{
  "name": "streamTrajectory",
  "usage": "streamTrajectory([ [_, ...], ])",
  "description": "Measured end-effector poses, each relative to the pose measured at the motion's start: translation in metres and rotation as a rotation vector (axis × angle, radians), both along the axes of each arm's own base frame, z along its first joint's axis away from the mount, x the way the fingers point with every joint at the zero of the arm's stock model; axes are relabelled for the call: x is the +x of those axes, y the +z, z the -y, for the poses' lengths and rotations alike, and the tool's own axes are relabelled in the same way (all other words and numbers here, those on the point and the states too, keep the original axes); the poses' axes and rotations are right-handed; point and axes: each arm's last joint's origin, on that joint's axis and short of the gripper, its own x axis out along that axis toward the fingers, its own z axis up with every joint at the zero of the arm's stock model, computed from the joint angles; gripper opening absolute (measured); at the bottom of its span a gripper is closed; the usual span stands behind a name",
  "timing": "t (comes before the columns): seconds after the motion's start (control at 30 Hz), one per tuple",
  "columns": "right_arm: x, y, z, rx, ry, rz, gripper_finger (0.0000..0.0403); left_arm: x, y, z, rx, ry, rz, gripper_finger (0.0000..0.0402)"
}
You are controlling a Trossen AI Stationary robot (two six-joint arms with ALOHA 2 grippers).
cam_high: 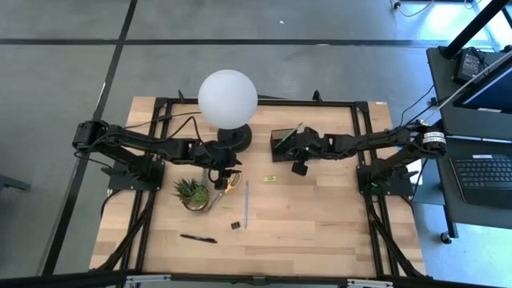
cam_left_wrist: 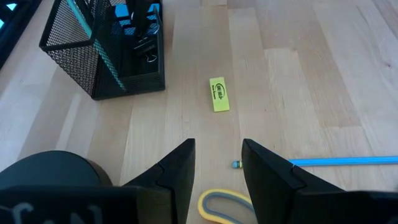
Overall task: Pick and place office supplies into organizer
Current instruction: Put the right black binder clip into the desk organizer, then put the green eraser into the desk organizer
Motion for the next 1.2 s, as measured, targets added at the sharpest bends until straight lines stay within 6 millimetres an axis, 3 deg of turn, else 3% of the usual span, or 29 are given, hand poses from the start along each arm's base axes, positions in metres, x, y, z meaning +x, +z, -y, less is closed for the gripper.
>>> streamTrajectory([
  [0.3, 0.0, 0.0, 0.0, -0.002, 0.002, -0.003, 0.0021, 0.0, 0.0, 0.0, 0.0, 0.0, 0.0, 0.0127],
  [0.7, 0.001, 0.002, 0.0, -0.001, -0.001, -0.001, 0.0109, 0.0, 0.0, 0.0, 0.0, 0.0, 0.0, 0.0127],
  [0.93, 0.02, 0.031, -0.004, -0.001, 0.006, 0.088, 0.0127, 0.0, 0.0, 0.0, 0.0, 0.0, 0.0, 0.0127],
  [1.2, 0.041, 0.057, -0.036, 0.042, 0.201, 0.236, 0.0126, 0.0, 0.0, 0.0, 0.0, 0.0, 0.0, 0.0127],
])
